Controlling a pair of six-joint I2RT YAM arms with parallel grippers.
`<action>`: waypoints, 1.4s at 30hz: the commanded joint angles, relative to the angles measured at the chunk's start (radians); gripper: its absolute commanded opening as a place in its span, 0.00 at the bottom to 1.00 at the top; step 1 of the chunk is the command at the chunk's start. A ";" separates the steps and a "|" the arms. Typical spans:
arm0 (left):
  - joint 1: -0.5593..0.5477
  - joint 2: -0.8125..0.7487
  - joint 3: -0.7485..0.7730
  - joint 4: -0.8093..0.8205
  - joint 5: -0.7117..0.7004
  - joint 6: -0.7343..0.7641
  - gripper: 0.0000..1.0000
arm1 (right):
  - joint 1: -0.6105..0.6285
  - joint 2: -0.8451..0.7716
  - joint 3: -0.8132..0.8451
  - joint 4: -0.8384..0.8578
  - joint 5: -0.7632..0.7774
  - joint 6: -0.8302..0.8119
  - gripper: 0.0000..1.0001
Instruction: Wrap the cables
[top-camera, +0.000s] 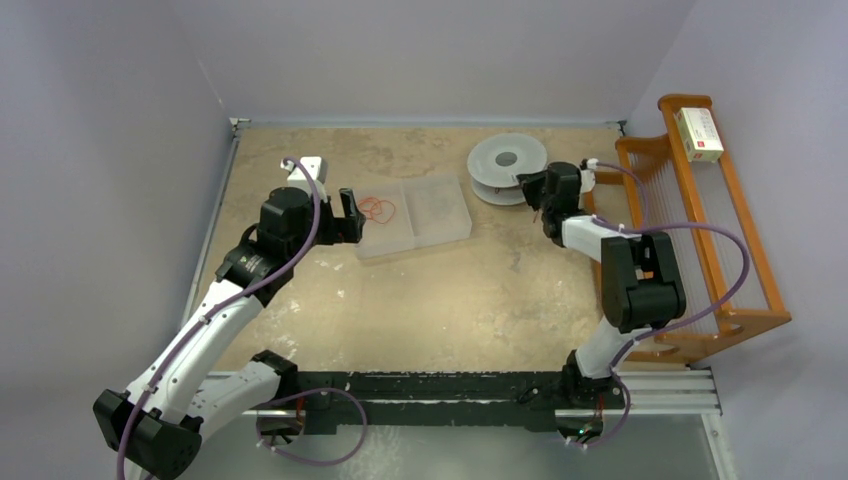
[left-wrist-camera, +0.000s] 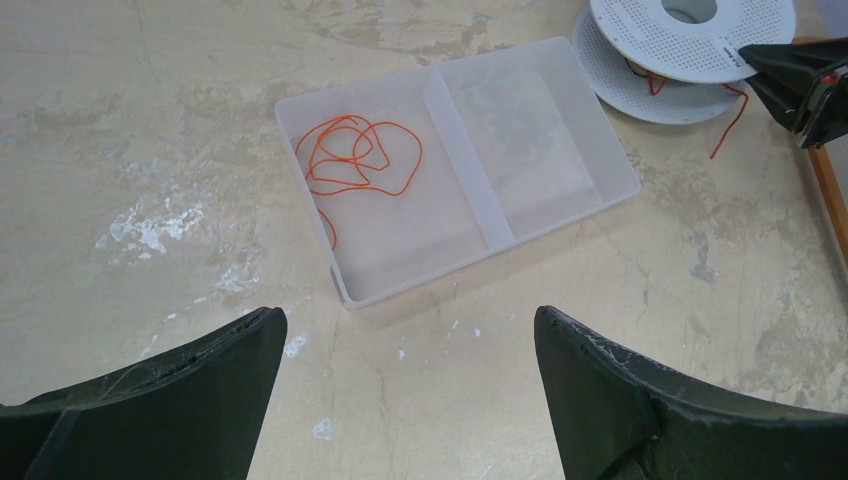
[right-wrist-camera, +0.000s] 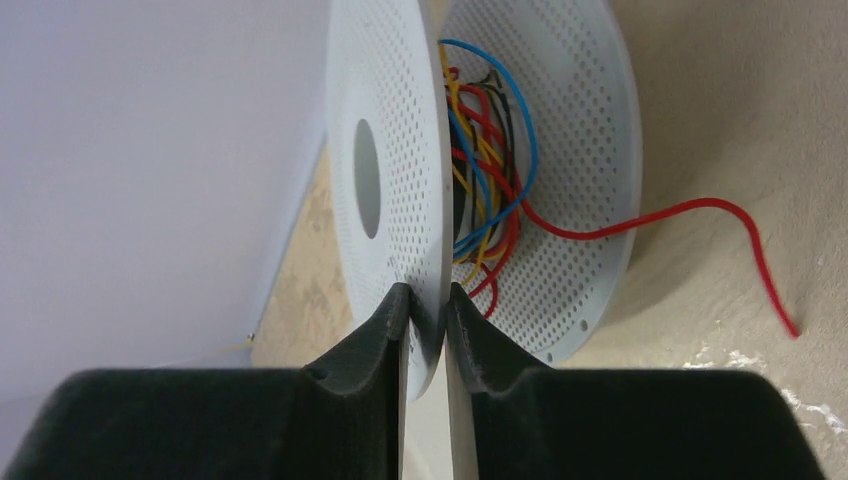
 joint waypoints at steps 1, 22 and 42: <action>0.002 -0.013 0.001 0.024 -0.012 0.015 0.94 | -0.004 -0.076 -0.004 0.004 0.040 -0.041 0.12; 0.002 -0.026 0.001 0.022 -0.017 0.015 0.94 | -0.008 -0.250 0.035 -0.009 0.057 -0.166 0.00; 0.002 -0.045 0.003 0.016 -0.059 0.009 0.94 | -0.006 -0.418 0.205 -0.149 -0.138 -0.479 0.00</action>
